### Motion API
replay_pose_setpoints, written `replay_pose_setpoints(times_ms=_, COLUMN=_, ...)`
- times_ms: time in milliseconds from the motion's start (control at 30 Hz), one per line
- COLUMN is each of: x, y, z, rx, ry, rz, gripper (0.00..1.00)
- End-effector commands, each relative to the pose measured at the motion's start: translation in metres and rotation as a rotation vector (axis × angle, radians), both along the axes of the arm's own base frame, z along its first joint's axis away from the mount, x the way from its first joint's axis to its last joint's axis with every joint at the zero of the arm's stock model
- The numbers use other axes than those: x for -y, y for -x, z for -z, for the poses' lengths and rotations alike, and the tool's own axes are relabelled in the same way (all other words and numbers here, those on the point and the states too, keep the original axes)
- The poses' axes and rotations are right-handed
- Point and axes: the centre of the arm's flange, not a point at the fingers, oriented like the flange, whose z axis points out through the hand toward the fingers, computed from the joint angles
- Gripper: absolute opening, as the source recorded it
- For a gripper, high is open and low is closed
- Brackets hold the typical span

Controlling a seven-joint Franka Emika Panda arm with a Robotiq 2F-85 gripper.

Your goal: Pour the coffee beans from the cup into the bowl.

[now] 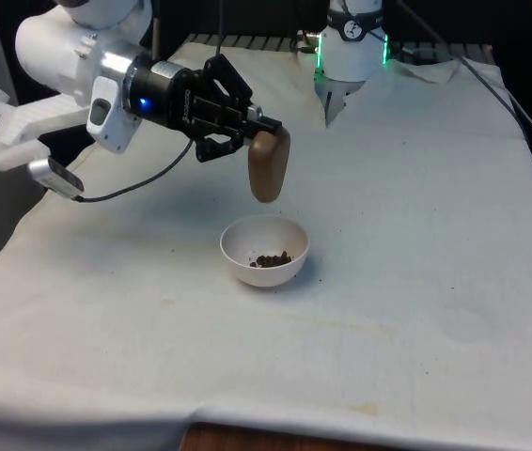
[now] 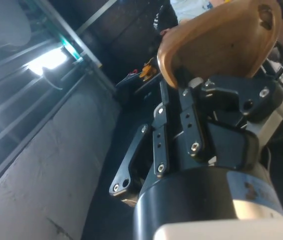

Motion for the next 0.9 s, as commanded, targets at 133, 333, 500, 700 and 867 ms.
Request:
replay_pose_setpoints(times_ms=133, x=0.0030, y=-0.0003, z=0.0027, rx=-0.009, ry=-0.045, rz=0.012, gripper=0.00)
replay_pose_setpoints(times_ms=333, x=0.0058, y=0.0006, z=0.0046, rx=0.000, ry=-0.086, rz=0.026, gripper=0.00)
replay_pose_setpoints(times_ms=500, x=0.0083, y=0.0021, z=0.0056, rx=0.004, ry=-0.111, rz=0.031, gripper=0.00)
replay_pose_setpoints(times_ms=700, x=0.0096, y=0.0033, z=0.0055, rx=0.010, ry=-0.144, rz=0.035, gripper=0.00)
replay_pose_setpoints(times_ms=867, x=0.0091, y=0.0037, z=0.0060, rx=0.013, ry=-0.142, rz=0.035, gripper=0.00)
